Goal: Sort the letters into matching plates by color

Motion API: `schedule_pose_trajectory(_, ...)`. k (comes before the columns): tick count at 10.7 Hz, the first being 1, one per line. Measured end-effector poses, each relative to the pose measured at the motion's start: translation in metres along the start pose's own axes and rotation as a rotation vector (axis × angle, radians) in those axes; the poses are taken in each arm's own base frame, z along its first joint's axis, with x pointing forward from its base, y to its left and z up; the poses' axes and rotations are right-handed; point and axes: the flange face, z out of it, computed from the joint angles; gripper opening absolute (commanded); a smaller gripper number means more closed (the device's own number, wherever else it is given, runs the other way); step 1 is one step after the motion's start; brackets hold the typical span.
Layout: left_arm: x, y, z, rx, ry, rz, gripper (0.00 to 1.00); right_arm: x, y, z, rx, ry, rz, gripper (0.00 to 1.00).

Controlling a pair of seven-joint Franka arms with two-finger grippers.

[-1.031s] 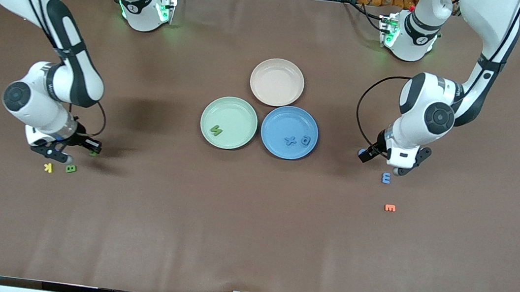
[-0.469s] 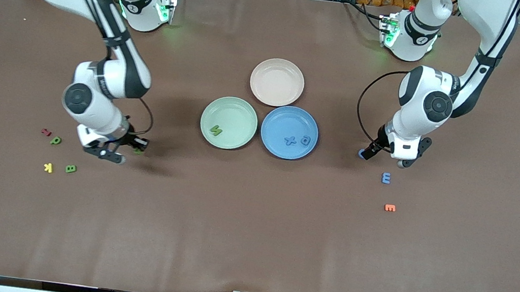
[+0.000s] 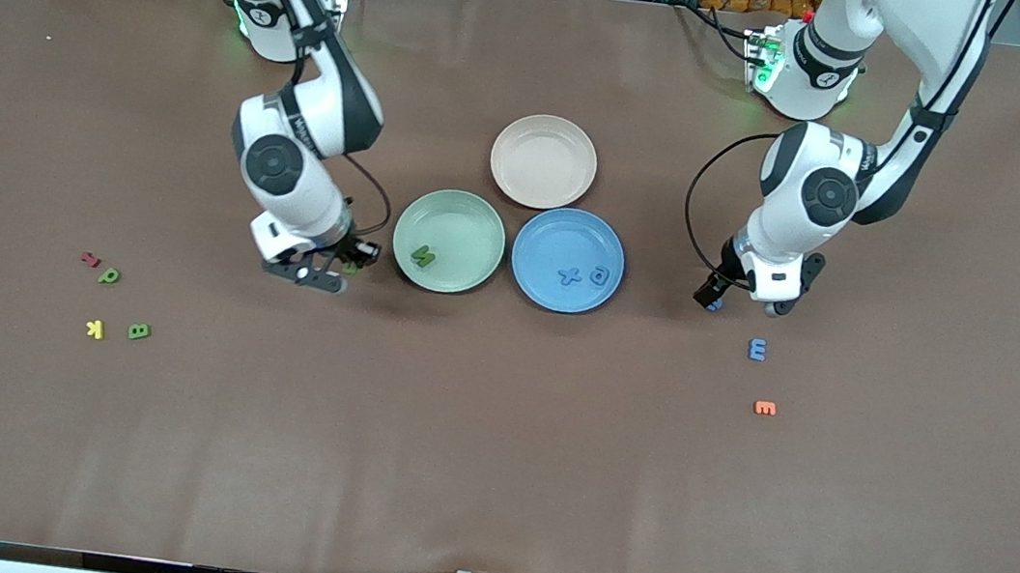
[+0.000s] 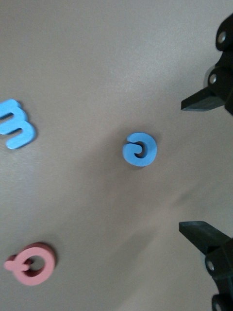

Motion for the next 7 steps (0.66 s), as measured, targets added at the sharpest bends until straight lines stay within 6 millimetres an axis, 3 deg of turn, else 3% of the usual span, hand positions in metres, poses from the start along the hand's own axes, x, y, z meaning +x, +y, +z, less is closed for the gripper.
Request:
schedule_pose_trajectory(5, 0.007, -0.001, 0.029, -0.028, 0.018, -0.078, 1.00, -0.066, -0.071, -0.001, -0.015, -0.003, -0.110, 0.23)
schedule_pose_trajectory(7, 0.017, 0.000, 0.033, -0.043, 0.029, -0.095, 1.00, -0.078, -0.083, 0.000, -0.016, -0.001, -0.118, 0.37)
